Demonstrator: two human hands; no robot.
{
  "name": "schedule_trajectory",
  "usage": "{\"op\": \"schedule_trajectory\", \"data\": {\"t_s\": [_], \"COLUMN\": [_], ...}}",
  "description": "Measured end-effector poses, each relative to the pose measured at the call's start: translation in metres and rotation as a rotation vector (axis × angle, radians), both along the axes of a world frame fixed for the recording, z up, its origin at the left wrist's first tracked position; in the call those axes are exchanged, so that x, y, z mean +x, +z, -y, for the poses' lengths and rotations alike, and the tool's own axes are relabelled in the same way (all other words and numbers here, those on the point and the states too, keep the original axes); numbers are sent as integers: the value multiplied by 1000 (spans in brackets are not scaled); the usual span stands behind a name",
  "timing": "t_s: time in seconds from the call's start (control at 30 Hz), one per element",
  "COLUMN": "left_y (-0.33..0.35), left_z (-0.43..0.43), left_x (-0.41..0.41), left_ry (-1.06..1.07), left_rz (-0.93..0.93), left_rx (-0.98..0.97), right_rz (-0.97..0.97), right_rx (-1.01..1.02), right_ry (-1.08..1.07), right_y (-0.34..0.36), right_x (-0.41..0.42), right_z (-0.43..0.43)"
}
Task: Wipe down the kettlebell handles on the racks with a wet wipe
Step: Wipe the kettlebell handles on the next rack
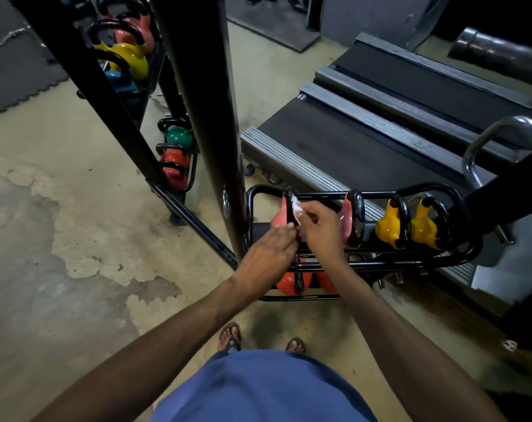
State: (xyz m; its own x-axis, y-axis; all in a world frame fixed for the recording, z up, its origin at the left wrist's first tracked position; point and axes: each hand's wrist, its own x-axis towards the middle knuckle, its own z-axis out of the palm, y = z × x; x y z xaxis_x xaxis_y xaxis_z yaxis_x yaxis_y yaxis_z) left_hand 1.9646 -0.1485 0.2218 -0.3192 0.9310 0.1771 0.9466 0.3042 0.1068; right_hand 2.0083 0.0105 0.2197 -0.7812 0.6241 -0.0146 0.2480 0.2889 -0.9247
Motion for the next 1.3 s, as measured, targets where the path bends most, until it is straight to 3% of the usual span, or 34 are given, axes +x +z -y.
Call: {"op": "schedule_trajectory", "data": {"t_s": [0.2, 0.33, 0.43, 0.57, 0.7, 0.8, 0.87, 0.97, 1.1, 1.2, 1.3], "left_y": [-10, -15, -15, -17, -17, -14, -10, -9, -7, -4, -3], "left_z": [-4, -6, -10, -14, -9, -9, -10, -10, -7, -4, -4], "left_x": [12, 12, 14, 18, 14, 3, -5, -12, -19, -25, -30], "left_ry": [-20, -51, -49, -18, -27, -21, -6, -7, -54, -93, -123], "left_rz": [-94, -34, 3, 35, 39, -29, -30, 27, 100, 151, 177], "left_rx": [-92, -76, -84, -107, -73, -73, -75, -17, 34, 34, 7], "right_rz": [137, 523, 721, 616, 589, 418, 390, 293, 179, 201, 171], "right_rx": [1061, 1421, 1479, 1510, 1333, 1408, 1306, 969, 262, -438, -718], "right_ry": [703, 1184, 1289, 1191, 1279, 1061, 882, 539, -2, -149, -175], "right_y": [32, 59, 66, 70, 65, 71, 67, 45, 6, -6, 4], "right_x": [-27, -61, -78, -91, -83, -88, -85, -62, -25, -23, -36], "right_z": [-27, -13, -12, -28, -25, -38, -45, -35, -15, -12, -15]}}
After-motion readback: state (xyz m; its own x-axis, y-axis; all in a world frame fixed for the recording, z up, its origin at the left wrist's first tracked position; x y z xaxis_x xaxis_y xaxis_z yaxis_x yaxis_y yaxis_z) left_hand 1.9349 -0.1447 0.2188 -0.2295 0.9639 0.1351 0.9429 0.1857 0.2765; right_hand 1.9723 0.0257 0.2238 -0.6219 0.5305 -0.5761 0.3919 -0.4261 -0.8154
